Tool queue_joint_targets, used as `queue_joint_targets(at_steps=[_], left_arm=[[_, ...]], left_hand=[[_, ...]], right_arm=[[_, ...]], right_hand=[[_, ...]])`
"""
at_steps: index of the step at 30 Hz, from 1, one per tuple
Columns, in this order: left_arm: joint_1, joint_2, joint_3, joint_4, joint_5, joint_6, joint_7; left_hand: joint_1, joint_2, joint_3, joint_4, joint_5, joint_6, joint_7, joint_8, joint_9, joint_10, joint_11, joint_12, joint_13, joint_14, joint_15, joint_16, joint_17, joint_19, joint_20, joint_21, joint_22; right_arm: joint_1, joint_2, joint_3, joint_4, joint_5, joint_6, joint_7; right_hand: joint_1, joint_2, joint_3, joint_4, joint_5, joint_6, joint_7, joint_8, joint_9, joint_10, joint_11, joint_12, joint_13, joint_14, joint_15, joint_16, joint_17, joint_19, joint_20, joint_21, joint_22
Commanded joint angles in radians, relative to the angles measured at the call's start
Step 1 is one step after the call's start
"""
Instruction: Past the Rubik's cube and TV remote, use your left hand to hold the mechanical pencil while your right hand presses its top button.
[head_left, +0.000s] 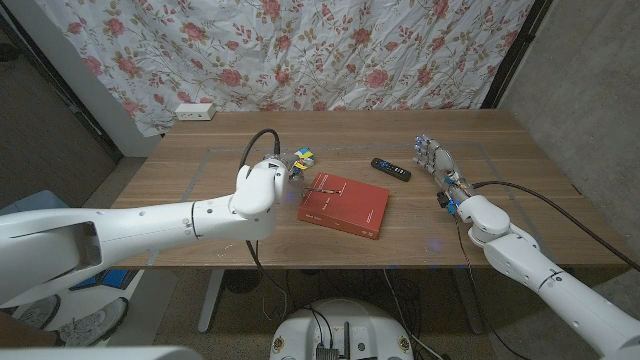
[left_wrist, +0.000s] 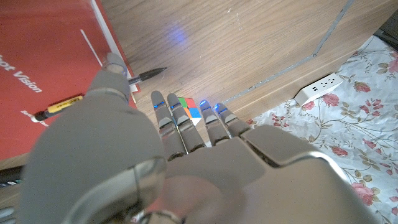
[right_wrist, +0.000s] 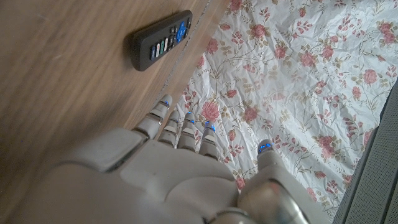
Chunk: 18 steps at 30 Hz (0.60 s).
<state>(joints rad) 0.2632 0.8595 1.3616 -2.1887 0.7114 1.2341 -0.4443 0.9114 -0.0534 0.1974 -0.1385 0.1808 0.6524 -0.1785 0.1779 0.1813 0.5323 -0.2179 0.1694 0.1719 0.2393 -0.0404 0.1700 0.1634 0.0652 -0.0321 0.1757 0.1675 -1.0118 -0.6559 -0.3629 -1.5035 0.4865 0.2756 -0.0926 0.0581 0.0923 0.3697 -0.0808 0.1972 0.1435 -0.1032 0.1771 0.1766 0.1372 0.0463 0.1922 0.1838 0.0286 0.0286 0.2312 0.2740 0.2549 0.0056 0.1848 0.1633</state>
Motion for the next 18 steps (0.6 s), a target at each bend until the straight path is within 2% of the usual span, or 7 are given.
queue_joint_targets(at_steps=[1,4,7,8,10,14,18], left_arm=[[0.073,0.044,-0.103,-0.032,0.005,-0.073,-0.023],[0.095,0.053,-0.131,-0.04,0.014,-0.093,-0.031],[0.12,0.063,-0.173,-0.047,0.002,-0.119,-0.043],[0.129,0.067,-0.19,-0.05,-0.008,-0.131,-0.048],[0.144,0.072,-0.216,-0.054,-0.017,-0.144,-0.058],[0.153,0.082,-0.253,-0.059,-0.029,-0.172,-0.104],[0.22,0.096,-0.341,-0.073,-0.074,-0.213,-0.048]], left_hand=[[-0.015,0.002,-0.001,-0.002,-0.003,-0.019,0.001,0.004,0.0,-0.035,0.001,-0.002,0.003,-0.026,-0.092,-0.001,0.003,-0.024,0.003,-0.002,0.0],[-0.023,0.0,-0.003,-0.002,-0.003,-0.011,0.001,0.01,0.0,-0.054,0.001,-0.002,0.003,-0.035,-0.087,0.0,0.003,-0.035,0.006,-0.002,0.0],[-0.038,-0.005,-0.006,-0.002,-0.003,-0.043,0.011,0.003,-0.001,-0.084,0.002,-0.001,0.003,-0.057,-0.074,0.0,0.003,-0.053,0.009,-0.001,0.0],[-0.048,-0.007,-0.008,-0.001,-0.002,-0.063,0.01,0.001,-0.001,-0.1,0.003,0.0,0.003,-0.076,-0.066,0.0,0.003,-0.068,0.013,-0.001,0.0],[-0.07,-0.009,-0.011,0.001,-0.002,-0.101,0.028,0.0,-0.002,-0.138,0.003,0.002,0.003,-0.114,-0.055,-0.001,0.003,-0.101,0.018,-0.001,0.0],[-0.097,-0.01,-0.011,0.0,-0.001,-0.161,0.036,-0.001,-0.003,-0.204,0.007,0.0,0.002,-0.166,-0.037,0.001,0.004,-0.156,0.029,-0.001,0.0],[-0.108,-0.01,-0.012,0.001,-0.001,-0.184,0.04,0.0,-0.004,-0.225,0.011,0.001,0.002,-0.183,-0.028,0.001,0.004,-0.171,0.031,0.0,0.001]], right_arm=[[0.003,0.026,0.011,0.027,0.029,0.028,0.004],[0.003,0.03,0.014,0.031,0.042,0.031,0.01],[0.001,0.043,0.022,0.04,0.064,0.046,0.018],[0.0,0.046,0.025,0.041,0.073,0.05,0.022],[-0.002,0.049,0.027,0.041,0.079,0.053,0.022],[-0.005,0.042,0.025,0.028,0.064,0.04,0.006],[-0.006,0.04,0.023,0.019,0.052,0.035,-0.008]], right_hand=[[-0.01,0.023,0.0,0.005,0.001,-0.012,0.013,-0.003,-0.001,0.004,-0.009,-0.001,0.001,0.003,0.001,-0.001,0.0,0.004,-0.004,0.001,0.003],[-0.013,0.021,-0.002,0.006,0.001,-0.022,0.027,-0.004,-0.001,0.007,-0.016,0.0,0.0,0.003,-0.006,-0.002,-0.001,0.003,-0.009,0.001,0.002],[-0.021,0.02,-0.005,0.013,0.002,-0.049,0.043,-0.007,-0.001,0.001,-0.025,-0.003,-0.001,-0.004,-0.017,-0.004,-0.001,-0.008,-0.017,-0.003,0.002],[-0.022,0.02,-0.005,0.013,0.002,-0.05,0.046,-0.007,-0.002,0.0,-0.026,-0.004,-0.001,-0.005,-0.019,-0.005,-0.001,-0.011,-0.019,-0.004,0.002],[-0.023,0.019,-0.006,0.015,0.002,-0.055,0.052,-0.007,-0.002,-0.003,-0.027,-0.005,-0.002,-0.008,-0.021,-0.006,-0.002,-0.015,-0.021,-0.005,0.002],[-0.026,0.017,-0.007,0.017,0.003,-0.055,0.054,-0.004,-0.002,-0.005,-0.026,-0.005,-0.002,-0.009,-0.018,-0.008,-0.002,-0.021,-0.022,-0.006,0.002],[-0.027,0.016,-0.008,0.018,0.003,-0.054,0.054,-0.002,-0.002,-0.006,-0.026,-0.006,-0.002,-0.011,-0.019,-0.009,-0.003,-0.021,-0.021,-0.005,0.002]])
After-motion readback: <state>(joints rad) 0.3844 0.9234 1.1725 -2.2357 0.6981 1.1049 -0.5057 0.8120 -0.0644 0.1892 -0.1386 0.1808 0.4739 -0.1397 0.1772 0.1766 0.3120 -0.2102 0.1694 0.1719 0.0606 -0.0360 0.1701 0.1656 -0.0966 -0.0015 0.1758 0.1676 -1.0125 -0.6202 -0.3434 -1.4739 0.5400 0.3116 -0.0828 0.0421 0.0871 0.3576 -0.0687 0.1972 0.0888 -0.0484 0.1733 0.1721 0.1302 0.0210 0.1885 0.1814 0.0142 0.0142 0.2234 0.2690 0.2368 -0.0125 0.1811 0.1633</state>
